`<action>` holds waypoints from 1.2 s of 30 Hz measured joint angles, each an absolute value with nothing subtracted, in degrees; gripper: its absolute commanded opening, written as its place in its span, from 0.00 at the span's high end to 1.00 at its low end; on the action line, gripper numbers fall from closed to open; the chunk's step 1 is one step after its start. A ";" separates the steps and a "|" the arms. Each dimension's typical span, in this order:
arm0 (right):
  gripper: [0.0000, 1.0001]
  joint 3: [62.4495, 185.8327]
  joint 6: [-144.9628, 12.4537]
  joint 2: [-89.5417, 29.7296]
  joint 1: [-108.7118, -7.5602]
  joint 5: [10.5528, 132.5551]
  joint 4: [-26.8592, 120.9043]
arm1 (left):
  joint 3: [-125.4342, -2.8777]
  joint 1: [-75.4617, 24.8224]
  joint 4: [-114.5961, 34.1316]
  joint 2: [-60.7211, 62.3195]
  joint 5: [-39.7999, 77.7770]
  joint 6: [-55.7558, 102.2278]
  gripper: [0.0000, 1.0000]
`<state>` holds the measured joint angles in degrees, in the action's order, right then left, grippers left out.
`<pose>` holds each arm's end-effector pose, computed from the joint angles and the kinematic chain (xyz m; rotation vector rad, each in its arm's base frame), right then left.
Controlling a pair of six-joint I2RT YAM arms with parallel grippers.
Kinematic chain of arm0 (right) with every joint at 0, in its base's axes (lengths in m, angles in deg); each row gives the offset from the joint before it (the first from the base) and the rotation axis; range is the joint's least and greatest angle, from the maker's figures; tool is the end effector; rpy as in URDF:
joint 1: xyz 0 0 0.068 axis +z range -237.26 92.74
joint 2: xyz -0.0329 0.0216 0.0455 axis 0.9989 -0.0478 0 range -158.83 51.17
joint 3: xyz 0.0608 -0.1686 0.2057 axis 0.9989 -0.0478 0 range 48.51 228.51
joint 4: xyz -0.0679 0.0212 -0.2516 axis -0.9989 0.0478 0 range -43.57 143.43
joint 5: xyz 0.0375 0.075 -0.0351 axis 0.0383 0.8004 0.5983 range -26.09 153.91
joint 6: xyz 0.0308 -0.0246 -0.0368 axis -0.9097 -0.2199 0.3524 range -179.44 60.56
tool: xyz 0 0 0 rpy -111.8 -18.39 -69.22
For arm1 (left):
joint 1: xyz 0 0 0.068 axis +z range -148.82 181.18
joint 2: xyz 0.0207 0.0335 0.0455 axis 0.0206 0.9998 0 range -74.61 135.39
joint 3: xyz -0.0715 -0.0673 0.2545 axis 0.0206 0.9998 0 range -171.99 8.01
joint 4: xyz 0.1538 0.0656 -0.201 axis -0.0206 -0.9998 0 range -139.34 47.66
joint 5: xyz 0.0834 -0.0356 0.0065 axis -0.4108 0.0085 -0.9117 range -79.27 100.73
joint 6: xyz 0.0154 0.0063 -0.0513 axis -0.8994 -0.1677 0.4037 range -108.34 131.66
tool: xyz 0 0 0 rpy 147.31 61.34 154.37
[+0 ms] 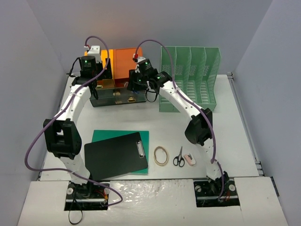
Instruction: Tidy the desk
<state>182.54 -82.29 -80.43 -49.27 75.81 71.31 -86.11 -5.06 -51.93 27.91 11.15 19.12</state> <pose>0.4195 0.3371 0.3396 -0.4137 2.0230 0.8827 0.4300 -0.0473 0.3610 -0.0150 1.8882 -0.1707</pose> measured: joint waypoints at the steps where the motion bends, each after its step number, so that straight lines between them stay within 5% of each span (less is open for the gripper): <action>1: 1.00 182.64 -82.26 -80.49 -49.25 75.47 71.31 | -86.10 -5.06 -51.91 27.91 11.15 19.12 0.03; 4: 0.98 182.76 -82.18 -80.60 -48.81 74.37 71.28 | -86.07 -5.06 -51.90 27.91 11.15 19.12 0.03; 18: 0.32 178.31 -80.82 -79.31 -45.97 66.19 69.61 | -85.99 -5.06 -51.88 27.81 11.16 19.10 0.03; 36: 0.24 174.56 -80.08 -70.48 -43.29 59.99 72.05 | -85.92 -5.06 -51.92 27.69 11.18 19.10 0.03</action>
<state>174.56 -80.08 -70.48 -43.29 59.99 72.05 -85.92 -5.06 -51.92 27.69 11.18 19.10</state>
